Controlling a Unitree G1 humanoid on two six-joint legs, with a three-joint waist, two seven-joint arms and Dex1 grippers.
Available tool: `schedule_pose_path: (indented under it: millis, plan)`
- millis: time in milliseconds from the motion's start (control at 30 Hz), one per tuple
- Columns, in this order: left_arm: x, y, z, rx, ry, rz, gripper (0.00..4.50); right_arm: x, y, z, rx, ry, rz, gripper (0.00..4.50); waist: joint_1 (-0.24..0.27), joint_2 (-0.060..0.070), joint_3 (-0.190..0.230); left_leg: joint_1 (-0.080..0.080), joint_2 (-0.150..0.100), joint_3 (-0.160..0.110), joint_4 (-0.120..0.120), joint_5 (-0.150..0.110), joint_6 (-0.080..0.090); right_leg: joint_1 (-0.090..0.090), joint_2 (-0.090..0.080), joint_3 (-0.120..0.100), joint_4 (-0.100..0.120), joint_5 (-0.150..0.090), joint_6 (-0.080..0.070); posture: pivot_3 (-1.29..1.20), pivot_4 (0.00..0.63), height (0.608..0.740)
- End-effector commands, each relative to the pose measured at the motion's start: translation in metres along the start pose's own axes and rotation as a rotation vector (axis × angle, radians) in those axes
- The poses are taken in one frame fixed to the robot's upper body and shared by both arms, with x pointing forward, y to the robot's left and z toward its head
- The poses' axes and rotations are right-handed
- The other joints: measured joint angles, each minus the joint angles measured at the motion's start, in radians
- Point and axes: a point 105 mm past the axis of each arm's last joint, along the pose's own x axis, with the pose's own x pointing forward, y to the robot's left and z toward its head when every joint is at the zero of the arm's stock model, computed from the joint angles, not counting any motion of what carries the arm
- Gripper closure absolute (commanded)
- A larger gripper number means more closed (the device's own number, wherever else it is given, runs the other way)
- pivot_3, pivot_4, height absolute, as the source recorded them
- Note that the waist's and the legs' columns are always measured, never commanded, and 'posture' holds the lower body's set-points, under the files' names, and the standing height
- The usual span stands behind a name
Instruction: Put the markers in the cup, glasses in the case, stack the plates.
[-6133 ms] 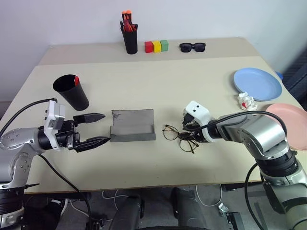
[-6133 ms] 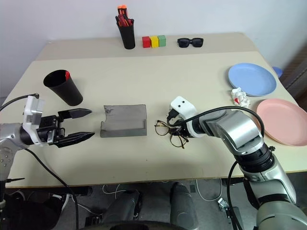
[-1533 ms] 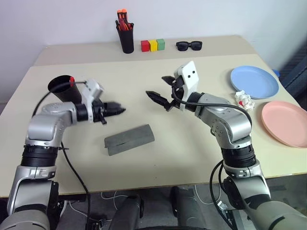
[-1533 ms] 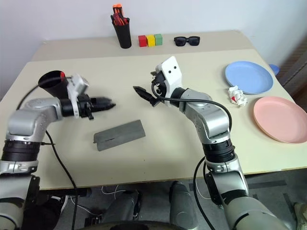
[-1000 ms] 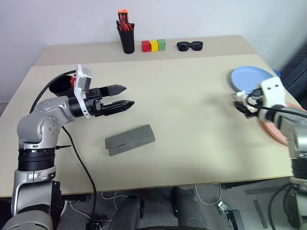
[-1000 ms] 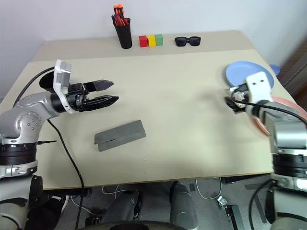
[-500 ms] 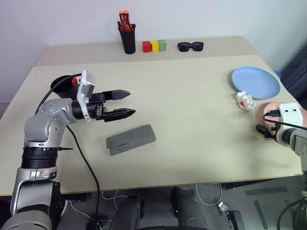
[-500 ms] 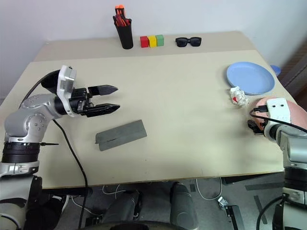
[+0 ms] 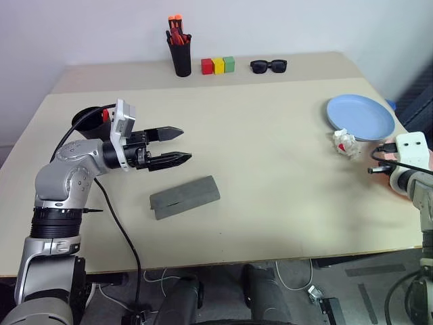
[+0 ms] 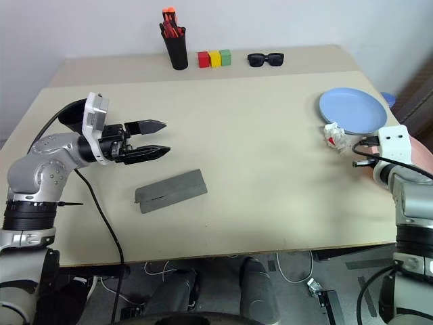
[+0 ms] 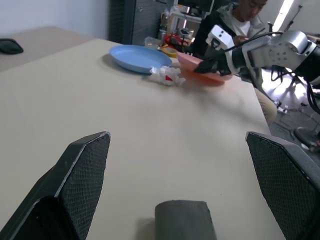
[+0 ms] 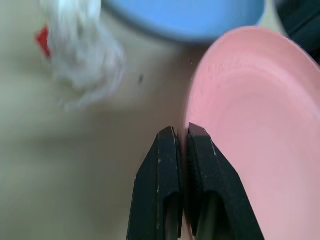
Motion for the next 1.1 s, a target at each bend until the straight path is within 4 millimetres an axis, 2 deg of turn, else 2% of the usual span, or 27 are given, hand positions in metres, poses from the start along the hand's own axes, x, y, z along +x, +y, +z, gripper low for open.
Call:
schedule_pose_path:
  millis: [33, 267, 400, 667, 733, 767, 867, 967, 1100]
  plan:
    - [0.0, 0.0, 0.015, 0.075, -0.046, 0.019, 0.0, 0.008, 0.0, 0.049, -0.091, -0.169, -0.008, 4.44, -0.003, 0.0, 0.0, 0.0, 0.0, 0.0, -0.001, 0.0, 0.0, 0.0, 0.0, 0.0, 0.0, 0.0, 0.0, 0.0, 0.15, 0.74]
    - [0.003, -0.002, 0.017, 0.083, -0.08, 0.053, 0.0, 0.043, 0.039, 0.091, -0.223, -0.281, 0.086, 4.44, -0.009, 0.0, 0.0, -0.001, 0.0, 0.001, -0.001, 0.0, 0.0, 0.0, 0.001, 0.0, -0.005, 0.002, 0.001, 0.0, 0.15, 0.74]
    - [-0.002, -0.006, 0.017, 0.08, -0.076, 0.071, 0.0, 0.048, 0.048, 0.104, -0.185, -0.299, 0.131, 4.44, -0.015, 0.0, 0.0, -0.003, 0.0, 0.001, -0.002, 0.002, -0.003, 0.0, 0.001, 0.0, -0.008, 0.002, 0.002, 0.0, 0.15, 0.74]
    - [-0.005, -0.008, 0.015, 0.07, -0.088, 0.102, 0.0, 0.058, 0.062, 0.101, -0.215, -0.302, 0.122, 4.44, -0.023, 0.0, 0.0, -0.003, 0.0, 0.001, -0.003, 0.001, -0.002, 0.0, 0.0, 0.0, -0.009, 0.003, 0.003, 0.0, 0.15, 0.74]
    - [-0.004, -0.008, 0.016, 0.067, -0.092, 0.107, 0.0, 0.059, 0.068, 0.097, -0.195, -0.297, 0.159, 3.83, -0.024, 0.0, 0.0, -0.003, 0.0, 0.001, -0.002, 0.001, -0.002, 0.0, 0.0, 0.001, -0.009, 0.003, 0.003, 0.0, 0.15, 0.74]
    - [-0.004, -0.008, 0.016, 0.064, -0.091, 0.106, 0.0, 0.059, 0.064, 0.096, -0.241, -0.297, 0.122, 3.51, -0.025, 0.0, 0.0, -0.002, 0.0, 0.001, -0.002, 0.001, -0.002, 0.0, 0.0, 0.001, -0.008, 0.003, 0.003, 0.0, 0.15, 0.74]
    - [-0.004, -0.009, 0.015, 0.057, -0.088, 0.101, 0.0, 0.059, 0.056, 0.1, -0.265, -0.314, 0.054, 2.09, -0.024, 0.0, 0.0, -0.002, 0.0, 0.001, -0.002, 0.001, -0.002, 0.0, 0.0, 0.001, -0.008, 0.003, 0.002, 0.0, 0.15, 0.74]
    - [-0.005, -0.01, 0.016, 0.057, -0.088, 0.106, 0.0, 0.056, 0.056, 0.11, -0.245, -0.357, 0.047, 0.56, -0.025, 0.0, 0.0, -0.002, 0.0, 0.002, -0.002, 0.001, -0.002, 0.0, 0.0, 0.001, -0.009, 0.003, 0.002, 0.0, 0.15, 0.74]
    - [-0.007, -0.009, 0.015, 0.057, -0.087, 0.114, 0.0, 0.052, 0.053, 0.121, -0.18, -0.4, 0.069, 0.56, -0.025, 0.0, 0.0, -0.002, 0.0, 0.002, -0.002, 0.001, -0.002, 0.0, 0.001, 0.001, -0.008, 0.003, 0.002, 0.0, 0.15, 0.74]
